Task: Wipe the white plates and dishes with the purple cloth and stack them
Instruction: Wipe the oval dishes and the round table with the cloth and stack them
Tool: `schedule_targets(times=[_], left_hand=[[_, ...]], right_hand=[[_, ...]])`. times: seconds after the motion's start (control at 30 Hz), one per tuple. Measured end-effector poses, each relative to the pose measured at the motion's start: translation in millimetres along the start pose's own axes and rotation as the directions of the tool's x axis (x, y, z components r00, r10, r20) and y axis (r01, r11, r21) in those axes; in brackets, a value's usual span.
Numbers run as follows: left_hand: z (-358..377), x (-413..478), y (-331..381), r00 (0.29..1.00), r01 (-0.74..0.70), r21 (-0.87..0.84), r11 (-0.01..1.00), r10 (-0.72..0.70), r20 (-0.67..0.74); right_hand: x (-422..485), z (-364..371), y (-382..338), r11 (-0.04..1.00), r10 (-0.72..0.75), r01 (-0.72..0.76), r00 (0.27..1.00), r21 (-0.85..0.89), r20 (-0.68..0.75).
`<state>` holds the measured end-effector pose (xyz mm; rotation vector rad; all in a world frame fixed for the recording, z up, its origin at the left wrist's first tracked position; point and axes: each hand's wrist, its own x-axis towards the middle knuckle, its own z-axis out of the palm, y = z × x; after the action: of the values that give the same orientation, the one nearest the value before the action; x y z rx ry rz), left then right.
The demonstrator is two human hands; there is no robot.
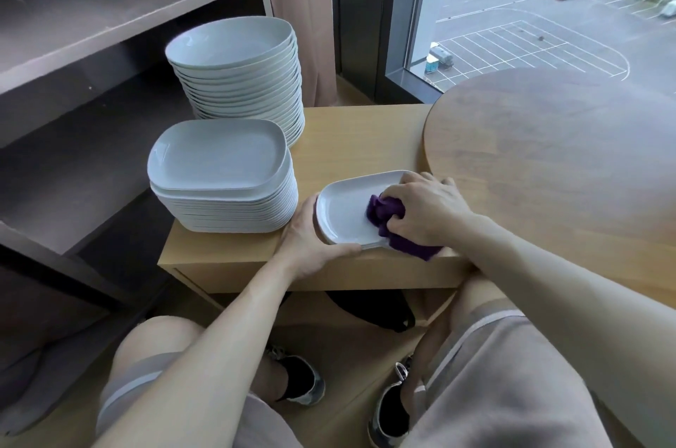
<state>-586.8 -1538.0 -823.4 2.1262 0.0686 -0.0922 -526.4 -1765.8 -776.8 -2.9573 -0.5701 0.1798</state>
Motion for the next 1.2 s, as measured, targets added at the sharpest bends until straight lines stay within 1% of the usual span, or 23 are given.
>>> schedule_targets(times=[0.1,0.23,0.3,0.47,0.63,0.7,0.73,0.8,0.87,0.97,1.07,1.13,1.2], left_hand=[[1.5,2.9,-1.5,1.000,0.017,-0.001,1.000,-0.017,-0.011],[2.6,5.0,-3.1,0.998,0.052,-0.019,0.998,-0.053,-0.016],[2.3,5.8,-2.9,0.998,0.062,-0.024,0.998,-0.062,-0.015],[2.5,5.2,-0.1,0.996,0.085,-0.044,0.995,-0.085,-0.012],[2.6,2.5,7.4,0.995,0.093,-0.073,0.993,-0.094,-0.018],[5.8,-0.7,14.6,0.996,0.051,-0.092,0.994,-0.057,-0.062],[8.7,-2.9,18.8,0.994,0.001,-0.086,0.996,-0.010,-0.105],[16.5,-8.2,26.9,0.975,-0.115,-0.016,0.993,0.110,-0.191],[23.7,-15.0,36.2,0.957,-0.160,0.043,0.986,0.166,-0.238],[25.3,-23.6,46.3,0.965,-0.099,0.066,0.993,0.112,-0.238],[16.2,-25.1,53.4,0.980,-0.048,0.015,0.999,0.050,-0.193],[10.7,-24.3,61.0,0.975,-0.034,-0.031,0.999,0.026,-0.223],[7.9,-24.1,68.2,0.971,-0.017,-0.115,0.993,-0.011,-0.238]], right_hand=[[-12.3,7.4,7.7,0.994,0.086,-0.092,0.991,-0.052,-0.107],[-9.9,14.9,-12.1,0.981,0.156,-0.168,0.981,-0.101,-0.114],[-9.0,14.5,-13.6,0.978,0.170,-0.183,0.977,-0.097,-0.132],[-20.0,26.5,-14.9,0.975,0.175,-0.206,0.940,-0.077,-0.291],[-24.3,35.1,-15.6,0.978,0.178,-0.204,0.912,-0.033,-0.369],[-27.3,38.5,-14.7,0.979,0.181,-0.201,0.903,-0.011,-0.389],[-29.1,40.1,-14.3,0.979,0.187,-0.203,0.898,0.003,-0.399],[-33.1,43.6,-13.5,0.978,0.201,-0.201,0.881,0.045,-0.429],[-35.9,46.0,-12.8,0.977,0.212,-0.195,0.865,0.086,-0.454],[-36.6,44.1,-13.9,0.971,0.240,-0.206,0.872,0.124,-0.428],[-35.7,34.8,-12.5,0.974,0.220,-0.185,0.911,0.132,-0.350],[-36.3,28.7,-7.2,0.979,0.187,-0.152,0.936,0.136,-0.299],[-40.7,25.3,-0.4,0.979,0.158,-0.113,0.947,0.171,-0.278]])
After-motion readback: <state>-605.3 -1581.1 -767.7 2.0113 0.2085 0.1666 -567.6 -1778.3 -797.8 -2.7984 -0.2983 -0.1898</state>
